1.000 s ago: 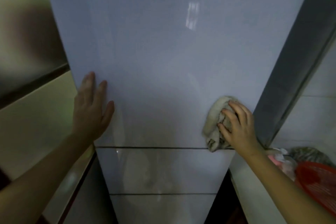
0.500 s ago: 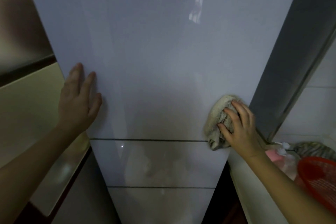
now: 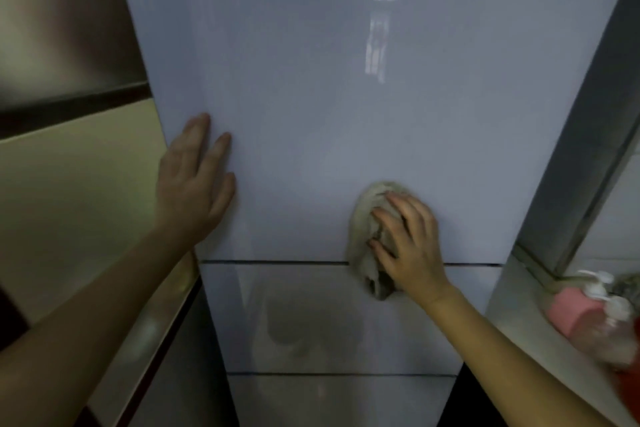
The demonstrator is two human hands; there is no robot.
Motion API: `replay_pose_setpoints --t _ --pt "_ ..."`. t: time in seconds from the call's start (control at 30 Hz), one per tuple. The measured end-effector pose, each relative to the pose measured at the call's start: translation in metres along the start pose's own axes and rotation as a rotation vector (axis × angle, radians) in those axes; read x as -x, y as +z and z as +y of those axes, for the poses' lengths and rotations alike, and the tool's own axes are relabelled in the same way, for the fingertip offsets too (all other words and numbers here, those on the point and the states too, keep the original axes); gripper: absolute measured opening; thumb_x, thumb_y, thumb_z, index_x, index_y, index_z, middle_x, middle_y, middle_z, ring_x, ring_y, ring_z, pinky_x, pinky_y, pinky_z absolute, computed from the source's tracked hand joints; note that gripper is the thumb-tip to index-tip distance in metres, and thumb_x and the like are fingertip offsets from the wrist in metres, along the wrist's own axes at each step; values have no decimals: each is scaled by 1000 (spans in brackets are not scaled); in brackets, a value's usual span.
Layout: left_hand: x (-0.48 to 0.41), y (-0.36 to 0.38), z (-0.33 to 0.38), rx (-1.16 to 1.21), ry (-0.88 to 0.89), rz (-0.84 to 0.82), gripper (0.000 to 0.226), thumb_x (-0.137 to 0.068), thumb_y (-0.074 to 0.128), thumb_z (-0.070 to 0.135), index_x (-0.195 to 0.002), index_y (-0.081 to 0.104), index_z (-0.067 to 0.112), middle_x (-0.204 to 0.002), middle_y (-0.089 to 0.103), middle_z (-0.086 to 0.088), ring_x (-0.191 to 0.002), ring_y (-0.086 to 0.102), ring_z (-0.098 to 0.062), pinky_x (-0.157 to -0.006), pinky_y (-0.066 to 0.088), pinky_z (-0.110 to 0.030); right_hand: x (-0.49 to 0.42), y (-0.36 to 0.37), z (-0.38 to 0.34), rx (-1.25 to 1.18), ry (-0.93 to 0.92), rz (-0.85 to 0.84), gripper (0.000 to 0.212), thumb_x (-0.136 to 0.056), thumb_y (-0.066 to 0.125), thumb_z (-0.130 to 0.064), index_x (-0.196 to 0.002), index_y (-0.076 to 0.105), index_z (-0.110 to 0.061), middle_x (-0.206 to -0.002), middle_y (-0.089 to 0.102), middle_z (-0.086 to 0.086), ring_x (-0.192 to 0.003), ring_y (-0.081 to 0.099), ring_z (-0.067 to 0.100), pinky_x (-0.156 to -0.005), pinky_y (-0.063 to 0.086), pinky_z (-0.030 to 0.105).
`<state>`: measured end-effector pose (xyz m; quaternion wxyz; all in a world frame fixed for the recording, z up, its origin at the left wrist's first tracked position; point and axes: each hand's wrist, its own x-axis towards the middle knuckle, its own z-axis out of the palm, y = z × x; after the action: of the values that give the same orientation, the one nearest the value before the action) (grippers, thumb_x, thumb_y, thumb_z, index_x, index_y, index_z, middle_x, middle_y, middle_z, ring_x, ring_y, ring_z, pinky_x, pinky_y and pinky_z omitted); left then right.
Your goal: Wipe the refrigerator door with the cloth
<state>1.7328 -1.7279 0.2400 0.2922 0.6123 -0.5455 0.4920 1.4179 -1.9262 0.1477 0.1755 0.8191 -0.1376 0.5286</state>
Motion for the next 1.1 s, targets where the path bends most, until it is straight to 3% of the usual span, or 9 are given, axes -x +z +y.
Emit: replay_pose_setpoints --t 0.13,0.33,0.63,0.93,1.1 --pt "3 4 -1 4 16 43 52 -101 51 30 -146 47 5 -158 36 -26 -146 36 -41 -116 33 -49 -40 58 -78 -127 -129 69 49 -89 77 -23 -134 62 -12 -147 50 13 -135 47 33 -119 33 43" --pt "1 6 2 27 -33 59 50 -101 49 32 -145 49 9 -159 36 -22 -149 34 -36 -117 32 -48 -70 99 -145 -154 -118 125 41 -93 73 -24 -132 66 -12 -142 59 16 -132 54 33 -113 41 48" --pt "1 4 6 28 -49 11 54 -101 48 36 -149 45 11 -163 31 -19 -152 28 -34 -119 28 -48 -49 59 -84 -63 -137 88 47 -92 75 -28 -135 61 -17 -145 53 11 -133 51 32 -110 42 46" --pt "1 -7 12 40 -57 -63 57 -102 46 37 -149 42 6 -162 29 -24 -151 28 -40 -119 29 -52 -17 -16 -1 40 81 47 51 -87 78 -27 -132 56 -19 -142 52 10 -128 53 35 -105 41 43" --pt "-4 -13 26 47 -133 -85 54 -103 46 35 -147 45 4 -162 28 -25 -150 29 -41 -121 24 -44 -16 -38 19 18 123 9 51 -85 81 -23 -129 57 -18 -139 52 10 -124 55 36 -103 42 43"
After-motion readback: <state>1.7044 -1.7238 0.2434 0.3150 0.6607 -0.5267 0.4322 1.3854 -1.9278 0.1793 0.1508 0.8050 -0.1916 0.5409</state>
